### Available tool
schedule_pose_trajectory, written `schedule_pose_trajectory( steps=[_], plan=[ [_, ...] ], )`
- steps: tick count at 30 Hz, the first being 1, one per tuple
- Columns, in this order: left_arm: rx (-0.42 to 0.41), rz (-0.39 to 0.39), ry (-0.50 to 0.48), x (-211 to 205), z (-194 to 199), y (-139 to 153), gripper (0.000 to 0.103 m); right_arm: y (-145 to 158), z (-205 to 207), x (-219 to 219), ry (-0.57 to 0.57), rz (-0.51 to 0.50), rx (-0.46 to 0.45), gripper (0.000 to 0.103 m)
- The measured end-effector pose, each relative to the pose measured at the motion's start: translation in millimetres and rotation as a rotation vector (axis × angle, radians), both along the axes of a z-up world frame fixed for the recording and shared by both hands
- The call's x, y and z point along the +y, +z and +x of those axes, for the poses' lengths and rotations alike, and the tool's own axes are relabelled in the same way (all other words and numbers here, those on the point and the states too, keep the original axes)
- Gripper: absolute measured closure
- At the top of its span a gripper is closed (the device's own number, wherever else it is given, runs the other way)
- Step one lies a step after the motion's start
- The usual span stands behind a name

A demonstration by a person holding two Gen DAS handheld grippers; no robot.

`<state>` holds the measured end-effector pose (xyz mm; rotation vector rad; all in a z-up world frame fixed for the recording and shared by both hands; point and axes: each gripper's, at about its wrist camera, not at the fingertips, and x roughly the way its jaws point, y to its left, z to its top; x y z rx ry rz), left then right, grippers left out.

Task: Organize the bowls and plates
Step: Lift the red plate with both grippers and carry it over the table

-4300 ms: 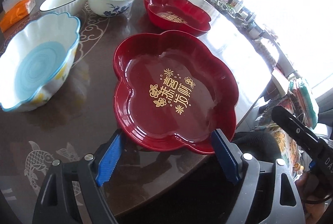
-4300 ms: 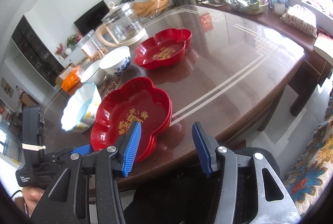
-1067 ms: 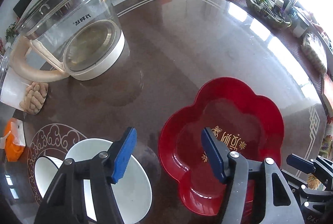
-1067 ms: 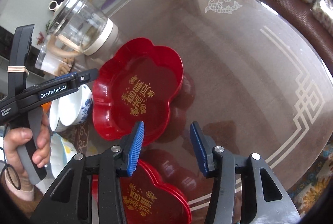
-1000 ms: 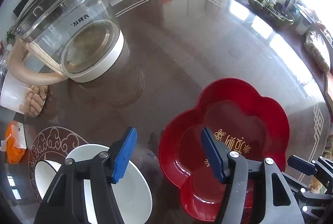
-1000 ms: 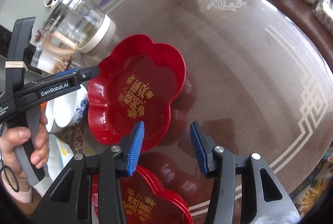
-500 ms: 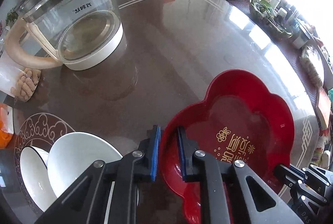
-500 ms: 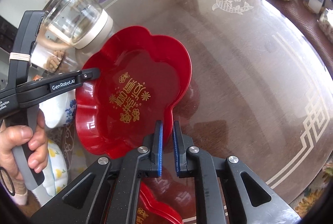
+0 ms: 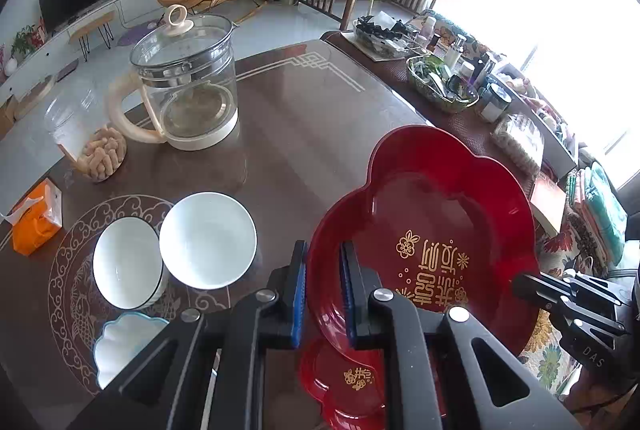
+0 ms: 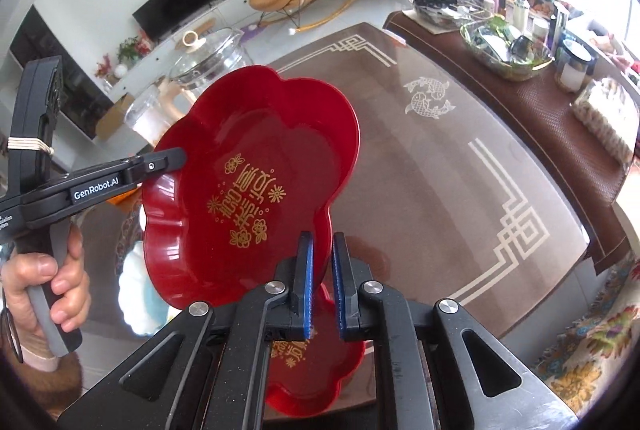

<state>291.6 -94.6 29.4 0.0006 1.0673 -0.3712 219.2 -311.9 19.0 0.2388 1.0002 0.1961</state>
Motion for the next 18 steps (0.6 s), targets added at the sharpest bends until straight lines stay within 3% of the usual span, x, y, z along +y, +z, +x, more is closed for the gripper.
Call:
schedule_pose_trajectory(
  steps=[7,13,18],
  plan=[
    [0.026,0.004,0.023,15,-67,-45,0.088,-28,-39,14,0.025,-0.036,0.046,0.092],
    [0.118,-0.008,0.065,18,-95,-109,0.088,-74,-48,17,0.018,-0.074,0.093,0.092],
    [0.135,-0.018,0.08,17,-112,-133,0.088,-102,-52,22,0.021,-0.118,0.101,0.092]
  ],
)
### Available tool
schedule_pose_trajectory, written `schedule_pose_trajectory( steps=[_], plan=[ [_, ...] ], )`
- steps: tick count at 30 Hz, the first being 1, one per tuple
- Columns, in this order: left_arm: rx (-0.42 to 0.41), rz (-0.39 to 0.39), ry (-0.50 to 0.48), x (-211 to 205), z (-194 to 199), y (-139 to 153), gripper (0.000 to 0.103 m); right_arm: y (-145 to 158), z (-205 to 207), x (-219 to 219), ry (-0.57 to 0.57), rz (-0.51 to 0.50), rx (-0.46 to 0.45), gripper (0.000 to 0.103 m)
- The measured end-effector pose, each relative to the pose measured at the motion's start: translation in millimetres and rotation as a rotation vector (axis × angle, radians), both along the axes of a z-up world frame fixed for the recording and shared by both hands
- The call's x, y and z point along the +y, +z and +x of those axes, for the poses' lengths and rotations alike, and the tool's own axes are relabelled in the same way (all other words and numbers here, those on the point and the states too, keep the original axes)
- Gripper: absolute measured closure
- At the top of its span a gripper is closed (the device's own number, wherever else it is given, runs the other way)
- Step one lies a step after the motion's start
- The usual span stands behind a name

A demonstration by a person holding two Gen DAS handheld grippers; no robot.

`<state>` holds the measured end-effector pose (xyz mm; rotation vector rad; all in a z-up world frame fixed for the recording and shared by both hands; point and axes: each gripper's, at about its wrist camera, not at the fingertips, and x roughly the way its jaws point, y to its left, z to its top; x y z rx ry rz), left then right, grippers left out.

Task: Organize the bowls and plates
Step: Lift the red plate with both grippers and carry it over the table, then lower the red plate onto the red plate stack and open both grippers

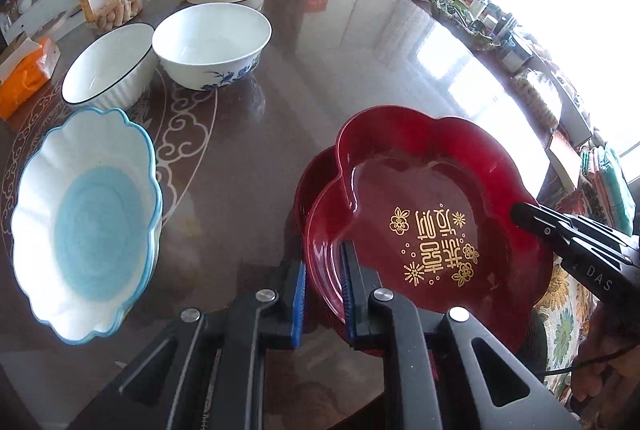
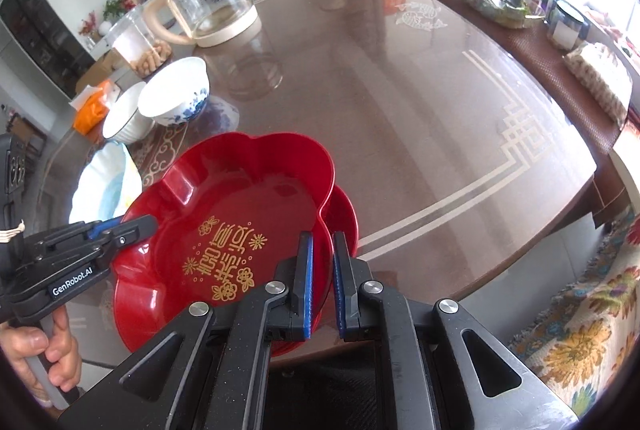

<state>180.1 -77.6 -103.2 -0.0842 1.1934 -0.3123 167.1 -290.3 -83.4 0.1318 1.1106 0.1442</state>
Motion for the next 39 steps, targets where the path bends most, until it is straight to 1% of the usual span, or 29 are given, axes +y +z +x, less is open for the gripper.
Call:
schedule_pose_trajectory(
  steps=[5,12,18,22,25,28,29,30,31,33,34,39],
  plan=[
    [-0.052,0.062,-0.023,-8,-6,2,0.088,-12,-3,2,0.009,-0.029,-0.012,0.092],
    [-0.082,0.117,-0.02,-9,6,2,0.088,-16,-9,8,0.03,-0.057,-0.028,0.092],
    [-0.116,0.186,-0.019,-16,23,2,0.088,-17,-22,14,0.049,-0.05,-0.023,0.092],
    [-0.132,0.229,-0.029,-21,30,1,0.088,-19,-30,19,0.049,-0.037,-0.01,0.089],
    [-0.142,0.235,-0.032,-21,31,1,0.086,-19,-36,20,0.045,-0.017,-0.009,0.088],
    [-0.146,0.232,-0.029,-21,30,0,0.085,-17,-43,22,0.043,-0.008,-0.023,0.084],
    [-0.147,0.234,-0.027,-21,30,0,0.084,-17,-43,22,0.038,-0.005,-0.023,0.083],
    [-0.146,0.235,-0.024,-21,30,1,0.077,-17,-44,21,0.034,-0.001,-0.023,0.082],
    [-0.15,0.236,-0.019,-21,30,2,0.064,-16,-45,21,0.031,0.006,-0.026,0.079],
    [-0.177,0.227,-0.005,-19,29,7,0.05,-13,-46,20,0.021,0.01,-0.04,0.078],
    [-0.19,0.225,0.0,-18,28,10,0.048,-12,-46,19,0.015,0.004,-0.046,0.076],
    [-0.216,0.193,0.007,-13,24,25,0.048,-5,-48,15,-0.013,0.022,-0.077,0.075]
  ],
)
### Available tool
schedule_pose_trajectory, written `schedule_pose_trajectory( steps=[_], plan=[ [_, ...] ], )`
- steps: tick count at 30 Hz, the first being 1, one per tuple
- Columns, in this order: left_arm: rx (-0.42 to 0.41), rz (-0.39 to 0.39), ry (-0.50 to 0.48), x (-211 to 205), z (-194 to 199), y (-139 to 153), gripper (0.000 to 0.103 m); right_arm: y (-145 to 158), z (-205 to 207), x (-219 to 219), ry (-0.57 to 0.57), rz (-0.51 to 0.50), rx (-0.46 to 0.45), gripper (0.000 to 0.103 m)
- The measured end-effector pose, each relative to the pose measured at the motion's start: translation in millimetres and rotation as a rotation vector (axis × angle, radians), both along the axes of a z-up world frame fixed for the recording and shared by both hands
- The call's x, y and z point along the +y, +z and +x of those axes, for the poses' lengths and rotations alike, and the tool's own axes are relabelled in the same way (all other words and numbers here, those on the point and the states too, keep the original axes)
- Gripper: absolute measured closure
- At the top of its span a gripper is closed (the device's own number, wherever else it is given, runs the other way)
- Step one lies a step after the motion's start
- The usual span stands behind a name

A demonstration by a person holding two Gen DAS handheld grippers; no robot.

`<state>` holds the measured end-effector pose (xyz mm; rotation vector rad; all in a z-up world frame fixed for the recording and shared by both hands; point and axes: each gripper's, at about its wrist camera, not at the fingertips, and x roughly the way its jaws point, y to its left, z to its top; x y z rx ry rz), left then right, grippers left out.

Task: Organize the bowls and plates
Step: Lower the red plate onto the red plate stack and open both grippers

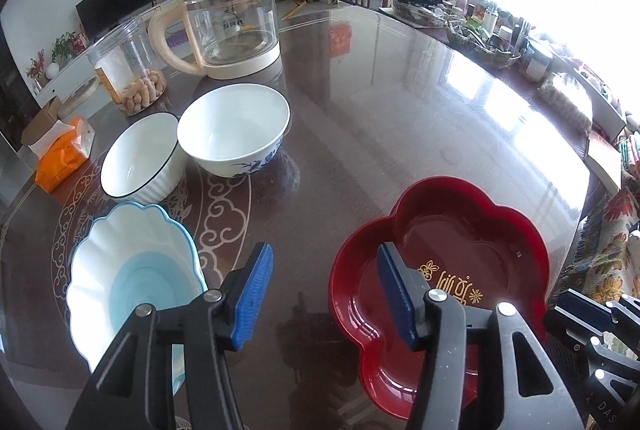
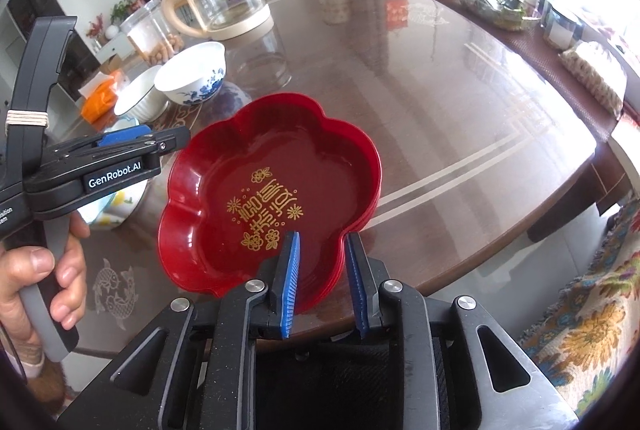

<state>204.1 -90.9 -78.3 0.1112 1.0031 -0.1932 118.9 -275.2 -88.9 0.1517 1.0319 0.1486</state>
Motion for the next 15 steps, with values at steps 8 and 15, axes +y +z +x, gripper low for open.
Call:
schedule_pose_trajectory(
  steps=[8,15],
  plan=[
    [-0.092,-0.037,-0.047,-5,-43,33,0.033,19,-16,1,-0.038,0.028,-0.086,0.062],
    [-0.104,-0.089,-0.064,-7,-95,35,0.027,37,-47,2,-0.13,0.016,-0.205,0.038]
  ],
)
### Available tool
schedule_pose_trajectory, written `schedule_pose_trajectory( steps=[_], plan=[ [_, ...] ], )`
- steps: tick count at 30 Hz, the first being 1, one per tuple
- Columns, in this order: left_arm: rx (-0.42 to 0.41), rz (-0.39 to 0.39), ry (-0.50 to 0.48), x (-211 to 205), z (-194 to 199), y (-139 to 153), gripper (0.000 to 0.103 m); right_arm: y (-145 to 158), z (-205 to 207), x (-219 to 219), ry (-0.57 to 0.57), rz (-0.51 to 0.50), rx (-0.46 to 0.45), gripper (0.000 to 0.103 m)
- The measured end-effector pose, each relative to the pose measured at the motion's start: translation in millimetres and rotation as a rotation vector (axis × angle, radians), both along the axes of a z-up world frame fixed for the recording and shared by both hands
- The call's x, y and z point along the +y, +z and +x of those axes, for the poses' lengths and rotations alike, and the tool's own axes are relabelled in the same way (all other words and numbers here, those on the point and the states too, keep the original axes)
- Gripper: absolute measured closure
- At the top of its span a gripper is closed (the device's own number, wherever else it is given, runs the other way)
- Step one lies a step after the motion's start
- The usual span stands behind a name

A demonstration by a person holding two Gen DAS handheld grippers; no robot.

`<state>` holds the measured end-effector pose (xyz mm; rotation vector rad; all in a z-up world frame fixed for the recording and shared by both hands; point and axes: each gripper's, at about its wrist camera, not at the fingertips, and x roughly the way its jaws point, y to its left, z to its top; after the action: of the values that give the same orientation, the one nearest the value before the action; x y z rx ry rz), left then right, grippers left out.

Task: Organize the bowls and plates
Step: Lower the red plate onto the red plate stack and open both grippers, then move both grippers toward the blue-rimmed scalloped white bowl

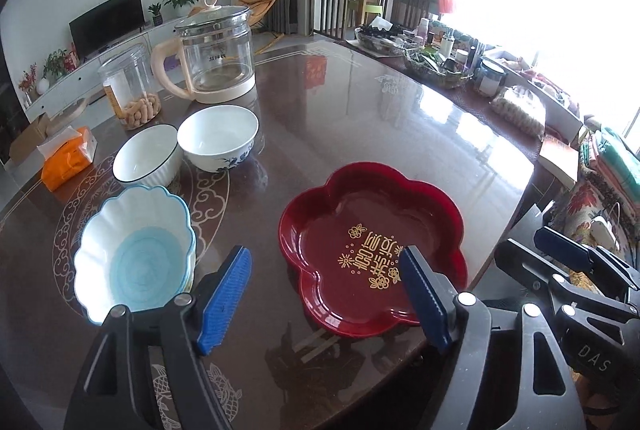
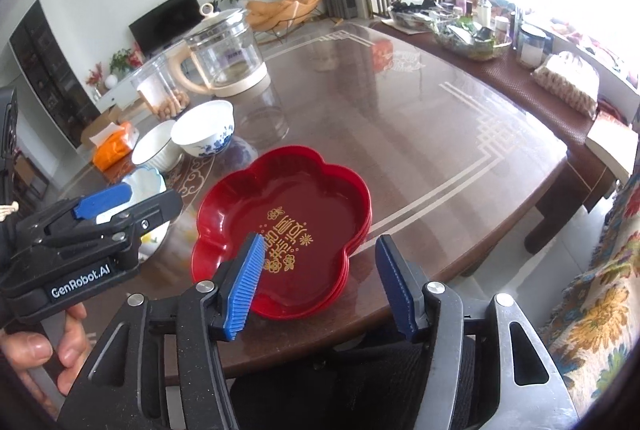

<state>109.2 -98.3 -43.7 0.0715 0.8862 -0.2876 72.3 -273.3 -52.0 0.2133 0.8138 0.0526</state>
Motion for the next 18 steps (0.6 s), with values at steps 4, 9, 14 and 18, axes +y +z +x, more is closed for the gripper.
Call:
schedule_pose_trajectory(
  steps=[4,9,14,18],
  plan=[
    [0.019,-0.024,0.012,4,-34,-15,0.026,0,-31,3,-0.097,-0.043,-0.096,0.035],
    [0.053,-0.04,0.055,22,-62,-28,0.026,-9,-63,22,-0.114,-0.095,-0.201,0.035],
    [0.04,-0.049,0.1,38,-71,-22,0.026,-3,-72,35,-0.091,-0.093,-0.251,0.035],
    [0.019,-0.046,0.123,43,-74,-17,0.026,3,-75,39,-0.087,-0.096,-0.258,0.035]
  ],
)
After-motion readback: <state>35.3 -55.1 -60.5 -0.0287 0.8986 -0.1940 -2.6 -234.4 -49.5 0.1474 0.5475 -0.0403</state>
